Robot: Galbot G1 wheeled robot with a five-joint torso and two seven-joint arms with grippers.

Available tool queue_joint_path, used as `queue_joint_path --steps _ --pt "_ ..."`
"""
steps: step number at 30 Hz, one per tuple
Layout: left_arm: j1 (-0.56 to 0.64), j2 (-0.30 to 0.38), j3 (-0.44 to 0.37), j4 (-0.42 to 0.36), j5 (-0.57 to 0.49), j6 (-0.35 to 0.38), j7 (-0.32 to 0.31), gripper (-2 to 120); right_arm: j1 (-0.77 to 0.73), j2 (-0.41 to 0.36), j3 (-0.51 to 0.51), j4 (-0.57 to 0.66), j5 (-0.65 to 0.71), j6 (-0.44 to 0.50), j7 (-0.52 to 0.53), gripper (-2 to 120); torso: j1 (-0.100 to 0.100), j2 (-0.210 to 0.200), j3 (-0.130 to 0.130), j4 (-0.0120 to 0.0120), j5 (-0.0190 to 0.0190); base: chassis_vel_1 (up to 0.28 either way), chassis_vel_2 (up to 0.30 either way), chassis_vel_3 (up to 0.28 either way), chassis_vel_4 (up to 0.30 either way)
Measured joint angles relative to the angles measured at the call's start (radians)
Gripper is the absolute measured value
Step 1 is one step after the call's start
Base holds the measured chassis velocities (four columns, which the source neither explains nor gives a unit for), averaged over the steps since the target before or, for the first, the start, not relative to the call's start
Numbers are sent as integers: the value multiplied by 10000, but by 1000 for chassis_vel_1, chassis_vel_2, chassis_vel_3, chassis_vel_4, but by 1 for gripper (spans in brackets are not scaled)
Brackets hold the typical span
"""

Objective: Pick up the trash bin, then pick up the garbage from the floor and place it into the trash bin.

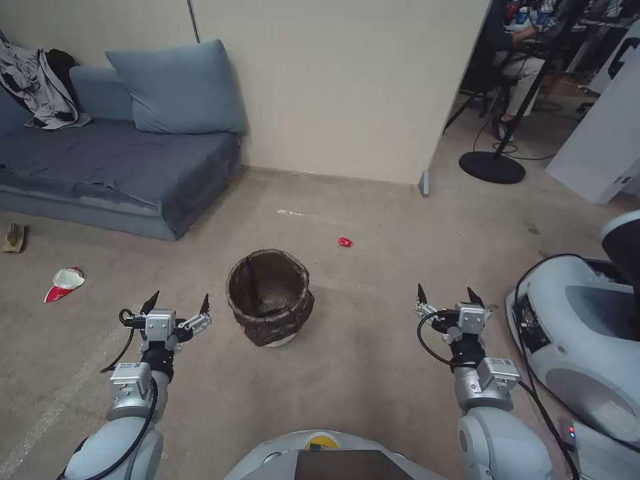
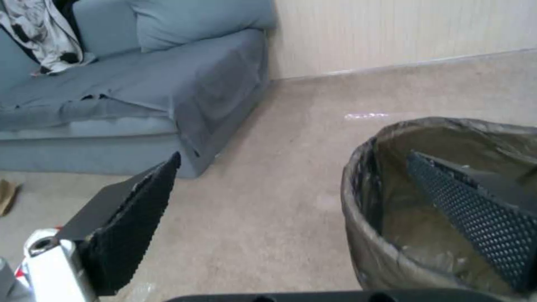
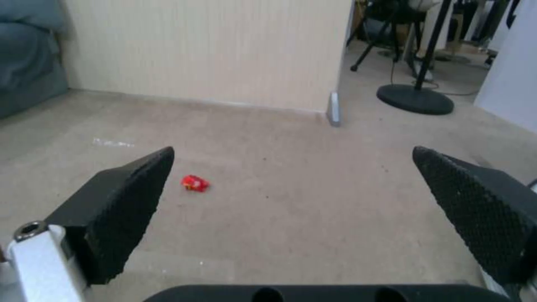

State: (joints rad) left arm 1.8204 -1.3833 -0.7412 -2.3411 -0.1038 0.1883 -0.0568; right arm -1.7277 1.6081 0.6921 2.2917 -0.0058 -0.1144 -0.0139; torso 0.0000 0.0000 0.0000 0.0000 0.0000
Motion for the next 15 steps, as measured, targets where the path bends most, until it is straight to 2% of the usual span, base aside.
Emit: queue_joint_path --steps 9,15 --pt "18 19 20 -57 -3 6 -1 100 -26 0 -38 0 -12 46 -19 100 0 0 0 0 0 -120 111 102 -105" --pt "3 28 29 -37 -32 17 2 100 16 0 -65 -16 -19 82 0 100 0 0 1 2 1 -48 78 80 -70"
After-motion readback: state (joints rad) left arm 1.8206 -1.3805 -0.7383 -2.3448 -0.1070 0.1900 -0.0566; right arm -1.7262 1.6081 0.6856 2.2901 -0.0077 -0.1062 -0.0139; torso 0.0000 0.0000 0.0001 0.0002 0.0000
